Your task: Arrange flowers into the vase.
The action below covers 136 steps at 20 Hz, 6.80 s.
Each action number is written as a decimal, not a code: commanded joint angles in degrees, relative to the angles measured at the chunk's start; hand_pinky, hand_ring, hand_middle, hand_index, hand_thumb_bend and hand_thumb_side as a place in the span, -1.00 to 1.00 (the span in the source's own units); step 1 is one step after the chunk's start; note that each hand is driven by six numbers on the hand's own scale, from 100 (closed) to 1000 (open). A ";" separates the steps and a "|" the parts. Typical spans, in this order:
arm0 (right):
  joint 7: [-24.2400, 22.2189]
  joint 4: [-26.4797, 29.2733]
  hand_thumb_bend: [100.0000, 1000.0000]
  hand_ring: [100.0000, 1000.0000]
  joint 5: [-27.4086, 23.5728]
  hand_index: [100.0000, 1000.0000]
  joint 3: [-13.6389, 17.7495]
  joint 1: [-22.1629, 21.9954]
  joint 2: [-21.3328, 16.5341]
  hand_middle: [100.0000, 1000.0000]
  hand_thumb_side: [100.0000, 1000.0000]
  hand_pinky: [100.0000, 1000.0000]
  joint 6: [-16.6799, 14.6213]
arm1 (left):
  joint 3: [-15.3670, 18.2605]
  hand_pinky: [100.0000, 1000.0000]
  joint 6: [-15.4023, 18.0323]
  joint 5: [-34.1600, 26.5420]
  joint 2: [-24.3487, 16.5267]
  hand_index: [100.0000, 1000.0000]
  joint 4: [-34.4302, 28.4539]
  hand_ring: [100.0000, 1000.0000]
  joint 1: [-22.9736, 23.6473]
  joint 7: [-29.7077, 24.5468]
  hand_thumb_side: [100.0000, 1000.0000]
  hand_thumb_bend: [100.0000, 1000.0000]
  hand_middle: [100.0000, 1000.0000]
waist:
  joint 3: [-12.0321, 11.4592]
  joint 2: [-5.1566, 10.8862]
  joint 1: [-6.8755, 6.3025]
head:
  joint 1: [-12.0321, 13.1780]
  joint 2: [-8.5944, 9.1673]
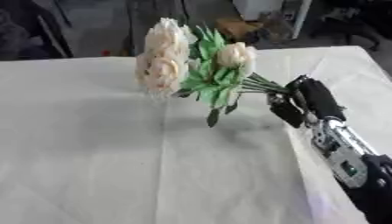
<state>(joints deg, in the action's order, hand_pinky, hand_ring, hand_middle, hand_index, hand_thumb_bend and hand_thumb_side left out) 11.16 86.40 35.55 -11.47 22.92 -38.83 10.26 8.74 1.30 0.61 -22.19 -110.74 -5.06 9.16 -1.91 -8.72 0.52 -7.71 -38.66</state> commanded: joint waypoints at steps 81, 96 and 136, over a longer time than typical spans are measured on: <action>2.62 -20.43 -1.00 -1.00 -50.60 -0.78 3.20 35.90 5.54 -1.00 0.74 -1.00 -12.22 | -3.47 0.25 0.32 -3.42 0.36 0.38 0.01 0.39 -4.62 -4.47 0.42 -0.01 0.29 | -21.48 0.27 1.44 | -12.97 7.30; 2.52 -20.66 -1.00 -0.16 -48.69 -0.57 3.46 35.56 5.24 -0.37 0.76 -0.07 -11.57 | -3.34 0.25 0.31 -3.35 0.30 0.37 0.06 0.38 -4.51 -4.35 0.42 0.00 0.29 | -21.24 0.13 1.29 | -13.07 7.41; -19.26 -23.80 -1.00 0.35 -36.89 -0.57 4.83 38.08 0.49 0.06 1.00 0.70 3.99 | -2.85 0.24 0.35 -2.89 -0.34 0.37 0.35 0.38 -3.63 -4.18 0.42 0.02 0.28 | -20.55 1.33 2.46 | -12.67 6.44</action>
<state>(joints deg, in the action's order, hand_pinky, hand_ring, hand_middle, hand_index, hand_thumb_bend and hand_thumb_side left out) -8.02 62.53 -1.83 -7.40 59.50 -36.08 13.70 5.24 1.64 -2.46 -21.16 -109.76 -8.45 4.77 -22.54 -8.40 3.30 -20.53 -31.95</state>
